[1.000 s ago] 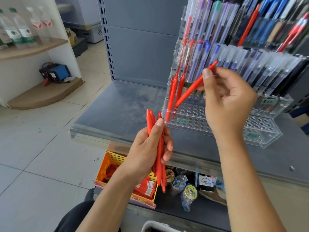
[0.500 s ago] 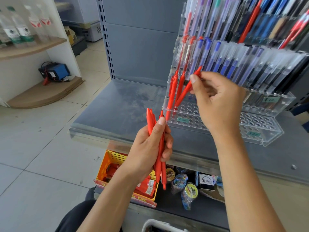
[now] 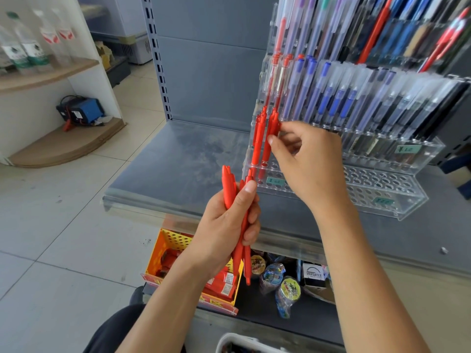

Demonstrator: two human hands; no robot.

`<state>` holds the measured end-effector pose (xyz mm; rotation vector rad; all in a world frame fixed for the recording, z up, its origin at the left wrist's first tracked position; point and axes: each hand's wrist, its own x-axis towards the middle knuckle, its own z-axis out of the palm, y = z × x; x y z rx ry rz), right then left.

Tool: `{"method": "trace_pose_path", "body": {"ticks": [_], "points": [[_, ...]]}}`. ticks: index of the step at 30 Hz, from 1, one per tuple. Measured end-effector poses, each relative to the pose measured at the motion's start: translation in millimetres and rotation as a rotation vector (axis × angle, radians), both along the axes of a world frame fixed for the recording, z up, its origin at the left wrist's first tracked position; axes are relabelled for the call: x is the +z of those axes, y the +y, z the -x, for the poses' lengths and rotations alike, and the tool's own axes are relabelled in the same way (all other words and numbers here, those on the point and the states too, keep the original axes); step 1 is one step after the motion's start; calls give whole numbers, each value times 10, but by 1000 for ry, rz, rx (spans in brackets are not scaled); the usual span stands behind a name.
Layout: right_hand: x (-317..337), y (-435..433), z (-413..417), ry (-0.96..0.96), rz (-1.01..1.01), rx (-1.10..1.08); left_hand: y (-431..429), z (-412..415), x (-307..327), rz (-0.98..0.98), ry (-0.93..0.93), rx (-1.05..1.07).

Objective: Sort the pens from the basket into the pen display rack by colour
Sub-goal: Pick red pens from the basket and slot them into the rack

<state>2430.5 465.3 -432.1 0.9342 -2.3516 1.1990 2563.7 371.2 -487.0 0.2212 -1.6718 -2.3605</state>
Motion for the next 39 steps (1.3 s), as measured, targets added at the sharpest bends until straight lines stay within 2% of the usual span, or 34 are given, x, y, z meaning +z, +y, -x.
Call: {"method": "trace_pose_path", "body": {"ticks": [4,6,9,12,16,21,25,27,29,31,35,39], "points": [[69,63,-84,-32,1,-30,-6,-2,-2,7,16,3],[129,104,-146,-88,-80,87,0,7,-2,12,38,12],[184,143,-217,-302,-304,299,-3,7,-17,36,77,15],[182,184,-216,-401,-369,396,-13,1,-33,86,77,-16],[177,207,-189,-478,-228,434,-1,11,-10,74,93,0],[170,165,-173,-482,-6,370,6,-2,-2,61,26,20],[154,205,-170,-593,-45,511,-3,-2,-5,33,26,32],[179,187,-181,-611,70,535,-6,3,-12,6,11,31],[217,162,-180,-548,264,501,-3,7,-19,-10,9,32],[228,144,-159,-379,370,424,0,10,-20,-6,18,35],[151,116,-94,-103,347,262,2,12,-16,-2,6,39],[43,75,-23,-78,236,194,0,7,-16,-10,2,43]]}}
